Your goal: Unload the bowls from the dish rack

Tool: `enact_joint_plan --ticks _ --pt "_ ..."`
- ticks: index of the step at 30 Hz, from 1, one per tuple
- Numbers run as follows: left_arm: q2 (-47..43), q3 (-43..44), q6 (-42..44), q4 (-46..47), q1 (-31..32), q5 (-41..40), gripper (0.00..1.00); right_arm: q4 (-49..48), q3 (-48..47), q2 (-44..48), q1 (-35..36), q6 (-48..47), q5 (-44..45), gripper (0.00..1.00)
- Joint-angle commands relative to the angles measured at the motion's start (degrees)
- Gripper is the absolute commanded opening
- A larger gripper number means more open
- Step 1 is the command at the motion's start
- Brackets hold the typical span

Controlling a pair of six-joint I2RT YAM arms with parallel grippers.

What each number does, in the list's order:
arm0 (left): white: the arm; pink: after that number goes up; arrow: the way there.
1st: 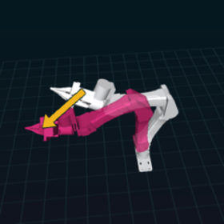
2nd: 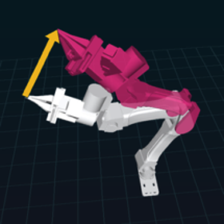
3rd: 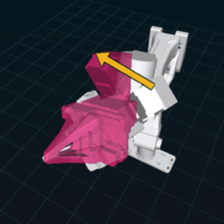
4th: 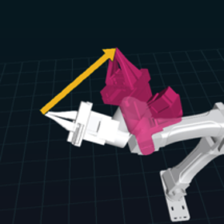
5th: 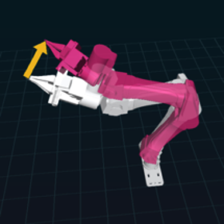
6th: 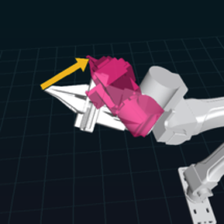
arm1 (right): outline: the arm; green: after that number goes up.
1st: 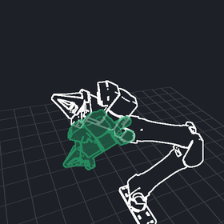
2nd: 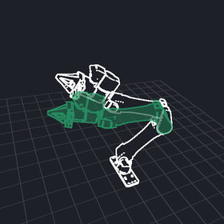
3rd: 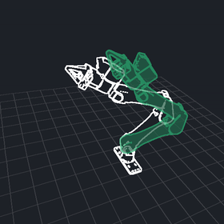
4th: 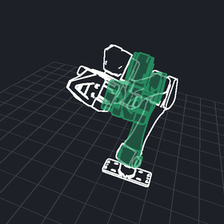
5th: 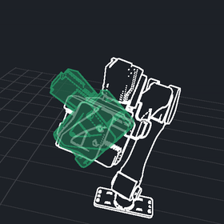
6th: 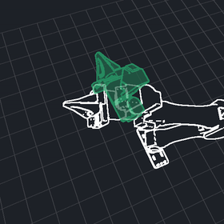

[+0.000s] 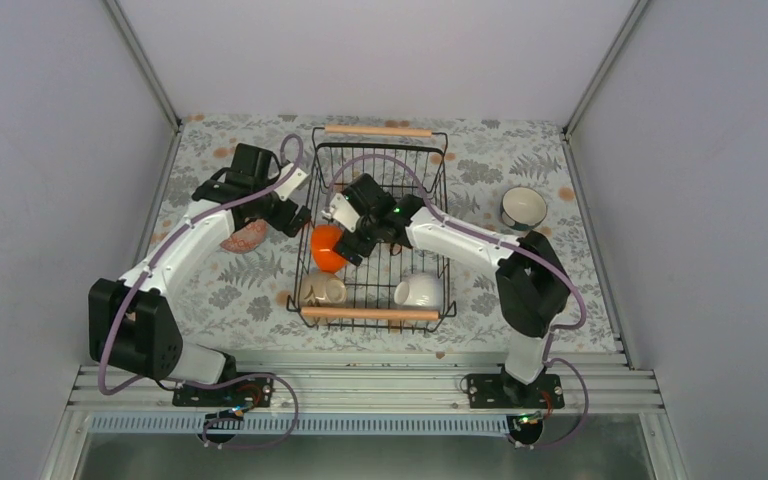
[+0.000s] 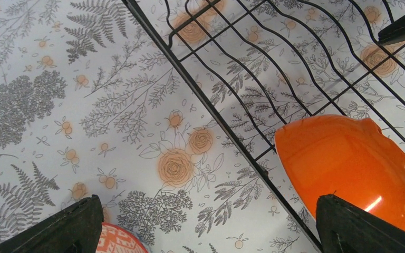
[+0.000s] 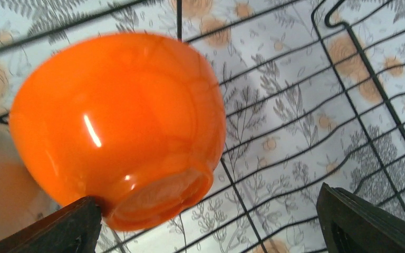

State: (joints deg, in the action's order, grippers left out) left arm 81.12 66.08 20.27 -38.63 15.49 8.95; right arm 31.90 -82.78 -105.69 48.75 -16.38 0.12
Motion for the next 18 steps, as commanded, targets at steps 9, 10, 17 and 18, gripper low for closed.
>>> enact_joint_plan --ticks 9,10,17,18 --pt "0.56 -0.21 -0.67 -1.38 0.7 -1.57 1.0 -8.15 10.6 2.41 -0.71 -1.34 10.46 1.0" --pt "0.35 -0.34 -0.67 -1.38 0.72 -1.69 1.0 -8.87 10.61 2.26 -1.09 -1.23 9.93 1.0" --pt "-0.57 -1.36 -0.5 -1.11 0.7 -2.1 1.0 -3.63 6.68 4.3 -1.56 -1.11 3.02 1.0" --pt "-0.42 -1.34 -0.54 -1.07 0.76 -2.17 1.0 -2.23 5.66 4.48 -1.58 -1.04 1.57 1.0"
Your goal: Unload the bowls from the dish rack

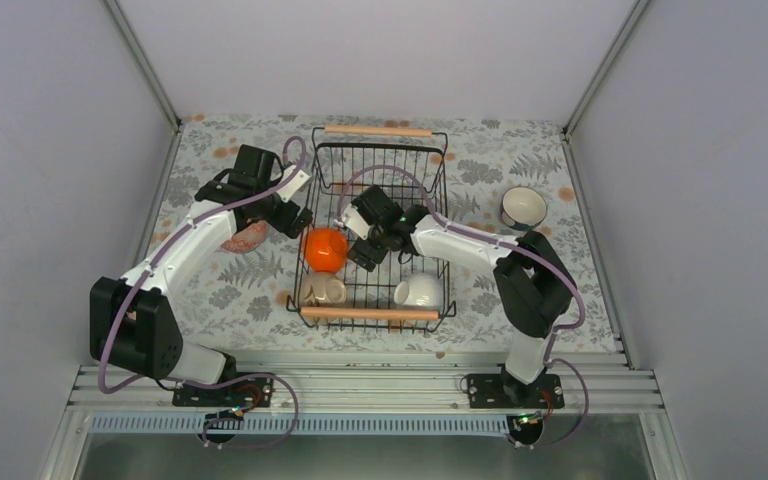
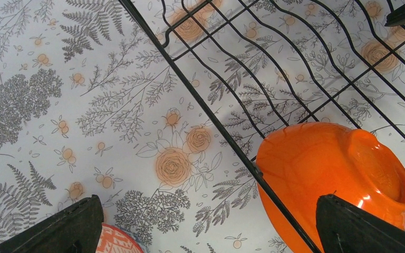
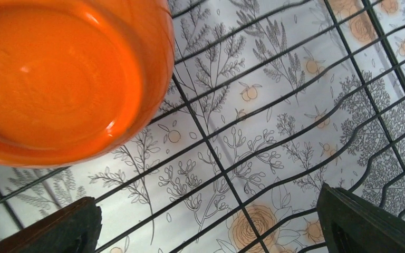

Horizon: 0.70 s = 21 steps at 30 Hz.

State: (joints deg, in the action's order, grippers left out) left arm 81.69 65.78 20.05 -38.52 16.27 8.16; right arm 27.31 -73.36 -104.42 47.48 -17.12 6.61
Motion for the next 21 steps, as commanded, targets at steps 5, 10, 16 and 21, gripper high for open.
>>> enact_joint_plan --ticks 5,10,16,21 --pt "0.86 -0.02 -0.45 -1.32 0.05 -1.71 1.0 6.13 -7.7 3.88 -0.33 1.22 -10.62 1.0" --pt "3.09 1.32 -0.71 -1.44 0.39 -2.54 1.0 7.31 -11.83 2.2 -0.33 1.96 -12.64 1.0" --pt "4.76 0.84 -0.81 -0.95 2.24 -4.98 1.0 4.92 -13.85 -1.09 -0.29 2.31 -13.38 1.0" --pt "4.87 -0.02 -0.82 -0.29 2.54 -7.31 1.0 3.25 -15.69 -4.27 -0.29 3.05 -14.15 1.0"
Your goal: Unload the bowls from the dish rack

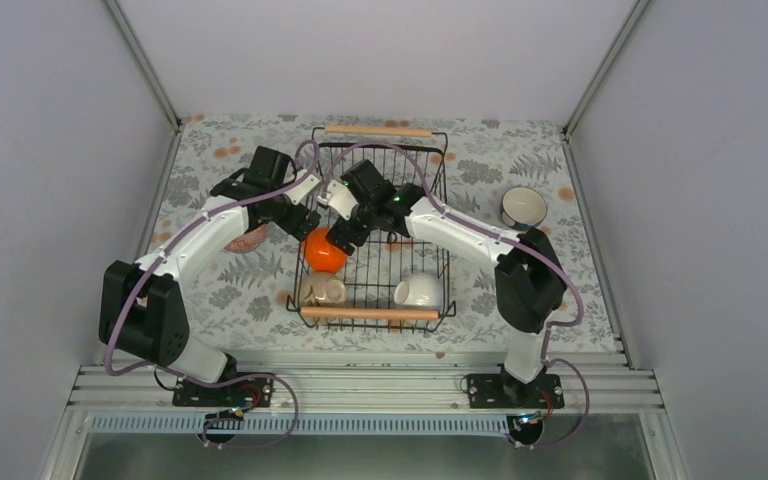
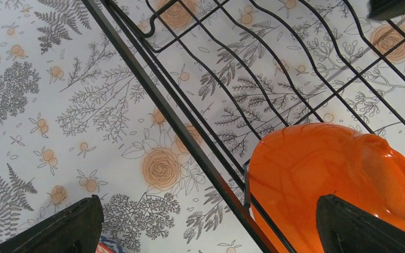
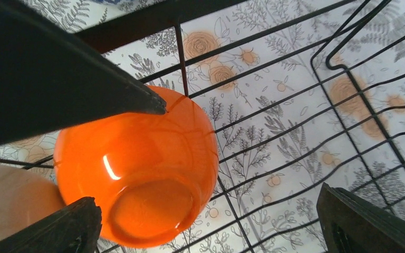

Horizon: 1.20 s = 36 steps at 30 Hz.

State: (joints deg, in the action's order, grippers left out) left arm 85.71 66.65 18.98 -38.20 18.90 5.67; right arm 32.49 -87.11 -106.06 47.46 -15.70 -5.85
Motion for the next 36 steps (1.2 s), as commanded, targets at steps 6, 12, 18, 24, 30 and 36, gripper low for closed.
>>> enact_joint_plan --ticks 6,12,18,24,30,36 --pt "-0.64 -2.45 0.27 0.34 -0.09 -6.46 1.0 -3.52 -2.63 -3.55 -0.29 2.4 -2.55 1.0" --pt "-0.14 -2.37 0.09 0.74 -0.09 -7.85 1.0 -5.13 -3.26 -4.35 -0.28 2.15 -1.45 1.0" --pt "-0.3 -2.94 0.09 0.94 -0.16 -8.08 1.0 -5.18 -4.81 -6.67 -0.27 1.95 -1.7 1.0" --pt "-1.13 -3.26 0.1 1.03 -0.11 -7.28 1.0 -6.92 -3.55 -7.68 -0.31 1.6 -0.39 1.0" --pt "-1.32 -3.24 0.13 0.76 -0.13 -6.41 1.0 -7.75 -1.05 -6.45 -0.28 0.75 2.06 1.0" --pt "-1.27 -3.33 0.09 0.62 -0.1 -6.26 1.0 -9.69 2.85 -4.45 -0.37 -0.14 6.22 1.0"
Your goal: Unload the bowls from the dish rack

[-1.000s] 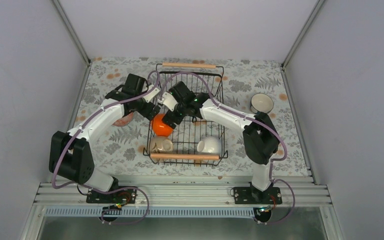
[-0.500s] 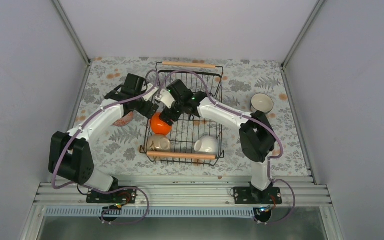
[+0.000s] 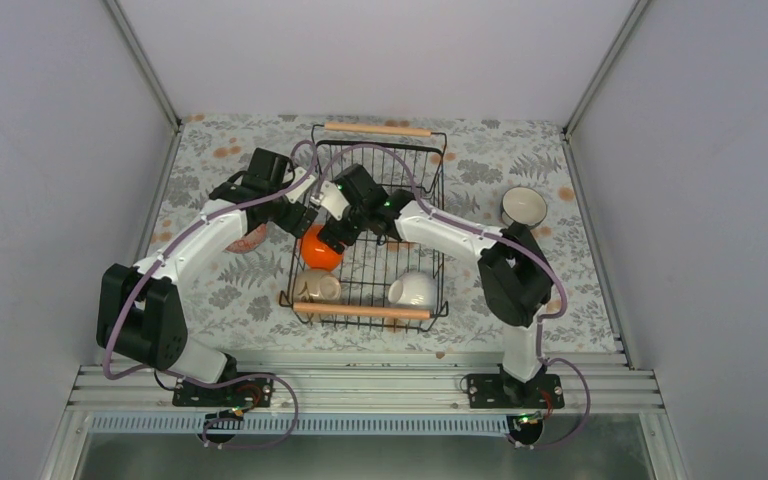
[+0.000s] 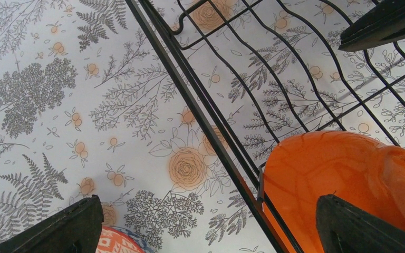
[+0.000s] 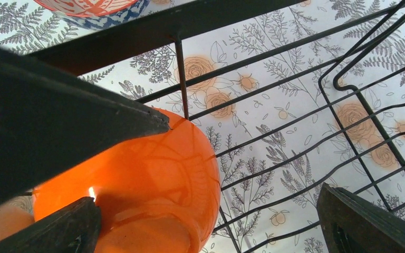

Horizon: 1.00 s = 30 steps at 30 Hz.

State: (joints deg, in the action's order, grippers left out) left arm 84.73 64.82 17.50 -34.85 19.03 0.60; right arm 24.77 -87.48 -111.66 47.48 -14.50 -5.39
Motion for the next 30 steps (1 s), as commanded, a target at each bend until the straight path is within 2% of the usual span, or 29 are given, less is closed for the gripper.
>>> enact_joint_plan --ticks 1,10,30 --pt "-0.32 -1.47 1.58 -2.76 -0.27 -1.14 1.0 -2.41 4.0 1.37 -0.44 -1.44 6.36 1.0" --pt "0.05 -1.21 1.58 -3.02 -0.22 -0.74 1.0 -4.31 9.13 3.7 -0.97 -2.86 11.42 1.0" --pt "-0.49 -1.12 1.56 -3.6 -0.24 -0.15 1.0 -7.43 18.14 4.8 -3.83 -3.43 12.11 1.0"
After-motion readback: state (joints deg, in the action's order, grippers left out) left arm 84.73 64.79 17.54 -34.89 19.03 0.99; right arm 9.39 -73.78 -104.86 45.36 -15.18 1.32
